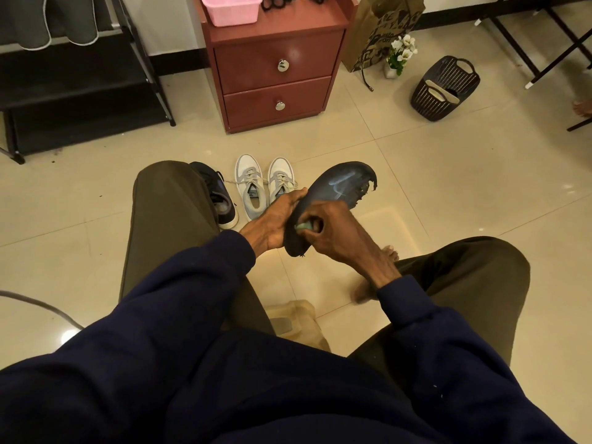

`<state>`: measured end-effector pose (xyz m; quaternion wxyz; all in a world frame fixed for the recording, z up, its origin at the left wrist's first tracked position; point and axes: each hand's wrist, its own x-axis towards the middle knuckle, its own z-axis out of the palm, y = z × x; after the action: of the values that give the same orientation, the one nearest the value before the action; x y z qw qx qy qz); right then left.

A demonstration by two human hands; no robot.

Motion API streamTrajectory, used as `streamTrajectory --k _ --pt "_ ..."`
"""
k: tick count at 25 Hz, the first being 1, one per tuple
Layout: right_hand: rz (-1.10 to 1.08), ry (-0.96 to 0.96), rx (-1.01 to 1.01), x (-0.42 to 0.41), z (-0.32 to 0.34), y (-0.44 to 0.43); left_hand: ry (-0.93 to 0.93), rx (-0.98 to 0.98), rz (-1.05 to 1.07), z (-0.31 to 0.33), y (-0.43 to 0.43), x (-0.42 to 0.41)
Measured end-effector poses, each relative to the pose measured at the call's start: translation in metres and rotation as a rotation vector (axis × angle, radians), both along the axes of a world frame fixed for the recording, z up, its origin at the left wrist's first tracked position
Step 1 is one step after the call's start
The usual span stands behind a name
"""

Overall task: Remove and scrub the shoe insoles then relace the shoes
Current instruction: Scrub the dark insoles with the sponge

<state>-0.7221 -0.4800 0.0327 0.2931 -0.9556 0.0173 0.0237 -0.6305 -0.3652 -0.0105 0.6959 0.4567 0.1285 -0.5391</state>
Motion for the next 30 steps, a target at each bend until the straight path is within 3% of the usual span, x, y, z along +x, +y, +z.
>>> streamTrajectory --k 2,5,7,12,17,22,26,30 --pt "0.034 0.015 -0.043 0.000 0.001 0.001 0.014 0.001 0.011 -0.001 0.001 0.001" --pt "-0.186 -0.089 -0.235 0.005 -0.005 -0.018 0.072 -0.068 0.012 0.006 0.001 -0.001" --pt "-0.268 -0.118 -0.250 0.005 -0.006 -0.022 0.084 -0.068 0.021 0.007 0.001 -0.001" --pt "-0.010 -0.050 -0.045 0.002 0.000 -0.003 0.020 -0.033 -0.010 0.005 0.002 0.001" --pt "-0.280 -0.225 -0.279 0.005 -0.008 -0.018 0.083 -0.089 0.007 0.010 0.002 -0.001" --pt "0.009 -0.093 -0.002 0.003 0.002 0.007 0.082 -0.025 0.018 0.010 0.004 0.000" --pt "-0.178 -0.196 -0.105 0.005 -0.007 -0.002 0.067 -0.067 0.048 0.011 0.003 0.000" --pt "-0.028 -0.149 0.109 0.003 -0.002 0.014 0.059 -0.032 0.010 0.011 0.004 0.001"
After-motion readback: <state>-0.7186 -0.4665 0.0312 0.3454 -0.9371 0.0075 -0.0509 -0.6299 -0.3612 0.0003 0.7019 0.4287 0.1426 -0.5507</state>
